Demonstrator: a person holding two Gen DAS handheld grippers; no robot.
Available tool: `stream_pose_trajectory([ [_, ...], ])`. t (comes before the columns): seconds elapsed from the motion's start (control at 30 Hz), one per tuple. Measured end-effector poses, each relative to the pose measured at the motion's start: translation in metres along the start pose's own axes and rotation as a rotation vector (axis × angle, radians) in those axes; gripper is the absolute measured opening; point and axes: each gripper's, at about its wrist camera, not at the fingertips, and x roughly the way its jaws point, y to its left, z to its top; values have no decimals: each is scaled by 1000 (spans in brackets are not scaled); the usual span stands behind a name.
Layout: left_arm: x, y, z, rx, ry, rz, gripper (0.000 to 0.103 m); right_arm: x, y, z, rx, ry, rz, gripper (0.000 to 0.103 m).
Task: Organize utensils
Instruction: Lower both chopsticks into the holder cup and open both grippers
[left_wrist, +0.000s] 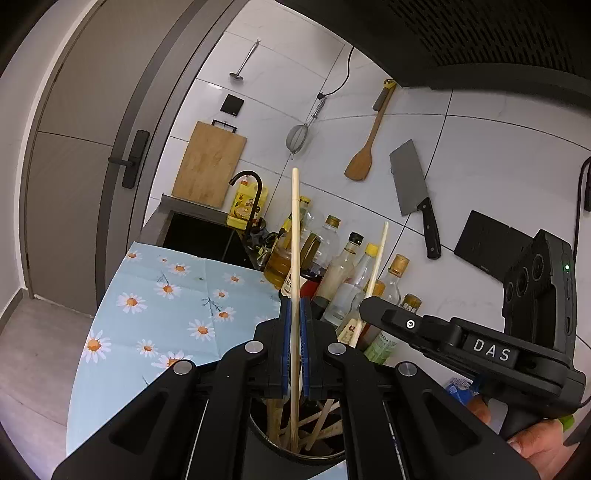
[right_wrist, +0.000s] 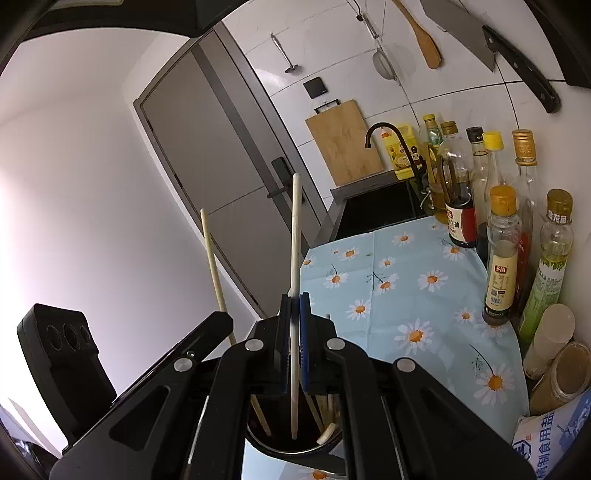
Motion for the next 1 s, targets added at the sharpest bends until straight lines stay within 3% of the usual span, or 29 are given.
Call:
stream_pose_trajectory([
  [0.8,-15,-8,-2,-23,69,-21,5,-23,-6,-5,51,29,-8,11],
  [0.83,-18,-9,-1,-27,69,-35,8,-25,-6,-5,52,29,-5,12],
  [0.87,-21,-10,0,-29,71,-44,22,-28,-6,-5,54,29,-3,13],
  [0.9,-25,-11,0,-31,69,-47,27,-31,-6,-5,57,29,-2,16],
  [1.0,-32,-12,-1,-34,82,-56,28,-40,-6,-8,56,34,-8,18],
])
